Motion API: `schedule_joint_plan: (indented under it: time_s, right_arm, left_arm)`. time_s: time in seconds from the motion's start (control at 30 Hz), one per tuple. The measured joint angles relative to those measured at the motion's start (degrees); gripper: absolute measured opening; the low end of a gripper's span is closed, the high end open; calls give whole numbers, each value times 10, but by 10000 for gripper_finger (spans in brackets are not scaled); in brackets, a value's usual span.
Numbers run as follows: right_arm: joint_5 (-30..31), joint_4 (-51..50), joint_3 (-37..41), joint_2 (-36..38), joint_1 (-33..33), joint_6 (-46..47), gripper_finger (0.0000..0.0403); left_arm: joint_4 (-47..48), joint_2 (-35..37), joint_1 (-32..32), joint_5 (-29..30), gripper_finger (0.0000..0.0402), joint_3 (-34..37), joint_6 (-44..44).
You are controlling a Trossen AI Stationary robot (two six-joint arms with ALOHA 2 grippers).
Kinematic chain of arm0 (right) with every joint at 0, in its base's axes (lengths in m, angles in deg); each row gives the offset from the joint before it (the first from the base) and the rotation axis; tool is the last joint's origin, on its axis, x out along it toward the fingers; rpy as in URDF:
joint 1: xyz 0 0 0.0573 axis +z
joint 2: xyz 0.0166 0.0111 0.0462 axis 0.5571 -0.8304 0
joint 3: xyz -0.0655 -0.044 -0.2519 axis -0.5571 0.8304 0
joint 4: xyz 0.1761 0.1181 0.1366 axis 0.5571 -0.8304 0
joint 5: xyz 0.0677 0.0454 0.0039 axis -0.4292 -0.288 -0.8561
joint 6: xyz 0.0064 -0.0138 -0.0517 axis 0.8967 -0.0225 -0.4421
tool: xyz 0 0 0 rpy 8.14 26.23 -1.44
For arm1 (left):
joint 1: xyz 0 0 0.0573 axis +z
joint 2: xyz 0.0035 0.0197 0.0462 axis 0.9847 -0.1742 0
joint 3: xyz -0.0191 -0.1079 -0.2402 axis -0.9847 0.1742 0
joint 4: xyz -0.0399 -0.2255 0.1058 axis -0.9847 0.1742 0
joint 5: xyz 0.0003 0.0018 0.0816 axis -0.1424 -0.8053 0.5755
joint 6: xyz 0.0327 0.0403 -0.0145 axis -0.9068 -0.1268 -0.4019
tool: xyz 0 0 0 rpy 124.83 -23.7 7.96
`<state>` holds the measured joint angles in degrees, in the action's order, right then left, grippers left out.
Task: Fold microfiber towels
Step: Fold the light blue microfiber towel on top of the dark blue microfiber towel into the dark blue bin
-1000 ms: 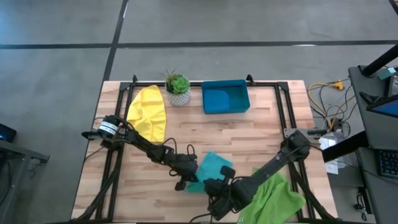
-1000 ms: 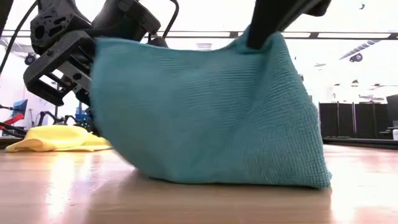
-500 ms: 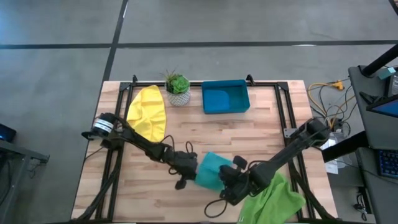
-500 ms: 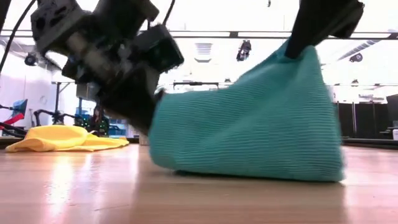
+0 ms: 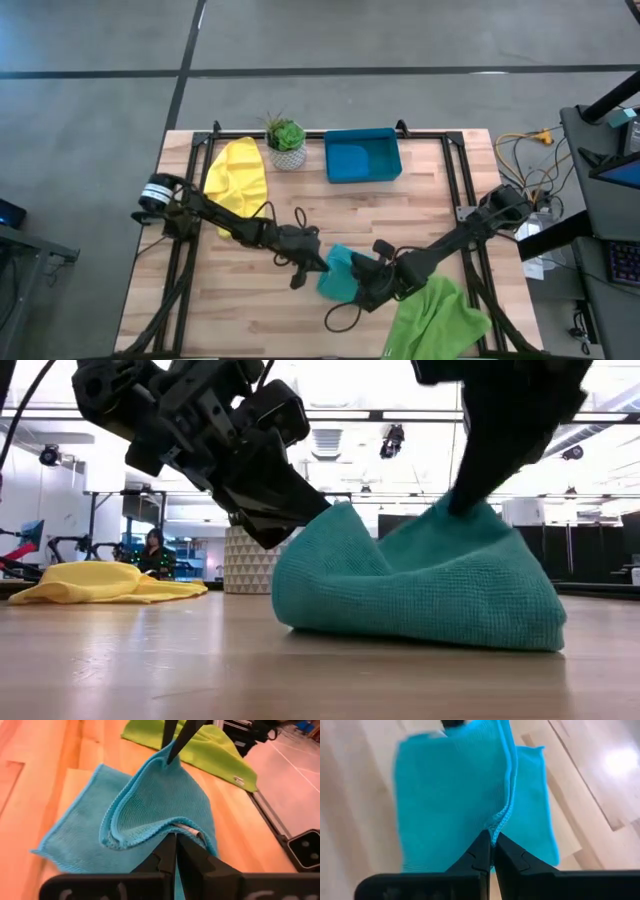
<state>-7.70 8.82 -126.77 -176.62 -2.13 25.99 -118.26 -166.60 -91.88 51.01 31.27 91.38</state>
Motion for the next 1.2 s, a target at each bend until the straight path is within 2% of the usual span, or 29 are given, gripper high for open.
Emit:
schedule_joint_plan:
  time_s: [0.2,0.4,0.67,0.9,1.2]
  right_arm:
    - [-16,17,44,0,-9,-1,9]
    - [-16,75,86,11,-23,-3,9]
    - [14,78,115,61,-35,-43,9]
    - [15,78,156,72,-68,-30,9]
    - [-25,120,159,72,-130,-116,9]
  left_arm:
    - [16,0,16,24,0,0,0]
    - [13,0,38,29,0,0,-3]
    - [15,0,52,30,0,0,-4]
    - [13,1,65,30,0,0,-16]
    - [13,1,73,30,0,-1,-16]
